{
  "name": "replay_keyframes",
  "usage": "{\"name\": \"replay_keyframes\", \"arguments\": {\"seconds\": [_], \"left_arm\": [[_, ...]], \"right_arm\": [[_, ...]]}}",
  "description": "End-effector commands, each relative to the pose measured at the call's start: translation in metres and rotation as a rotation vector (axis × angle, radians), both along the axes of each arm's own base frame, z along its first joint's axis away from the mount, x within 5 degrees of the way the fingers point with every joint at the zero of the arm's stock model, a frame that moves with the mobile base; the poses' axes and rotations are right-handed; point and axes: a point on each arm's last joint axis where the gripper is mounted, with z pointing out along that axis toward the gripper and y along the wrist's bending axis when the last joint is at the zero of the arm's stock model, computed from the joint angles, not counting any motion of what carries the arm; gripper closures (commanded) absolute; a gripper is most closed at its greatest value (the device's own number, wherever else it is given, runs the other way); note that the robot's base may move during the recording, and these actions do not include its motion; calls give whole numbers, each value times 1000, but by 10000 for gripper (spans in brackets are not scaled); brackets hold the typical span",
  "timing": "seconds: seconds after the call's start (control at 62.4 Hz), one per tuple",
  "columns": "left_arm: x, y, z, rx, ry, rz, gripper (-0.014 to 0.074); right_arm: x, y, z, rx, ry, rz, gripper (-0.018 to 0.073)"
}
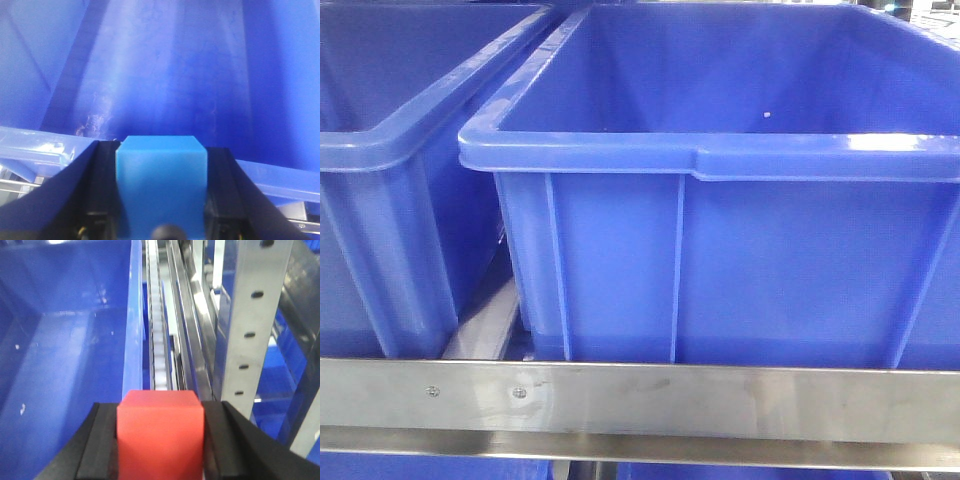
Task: Sort and place red and blue blocks on shelf
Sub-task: 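Lower the blue cube and red cube down into the blue bins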
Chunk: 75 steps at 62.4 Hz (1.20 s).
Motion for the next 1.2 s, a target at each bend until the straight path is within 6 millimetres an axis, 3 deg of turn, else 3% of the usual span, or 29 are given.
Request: {"name": "replay_keyframes", "arguments": {"seconds": [0.0, 0.336, 0.609, 0.881, 1.185], "left_arm": [[3, -1, 15, -11, -100, -12, 463], [4, -2, 18, -17, -132, -19, 463], [7, -5, 31, -38, -262, -47, 463], [22, -8, 39, -31, -248, -51, 463], [58, -17, 32, -33, -243, -81, 463]], "right_arm": [[1, -2, 20, -16, -144, -16, 502], [1, -1, 22, 25, -173, -13, 502], [9, 6, 22, 125, -158, 38, 502], [44, 33, 25, 123, -98, 222, 502], [99, 76, 23, 82, -87, 365, 502]]}}
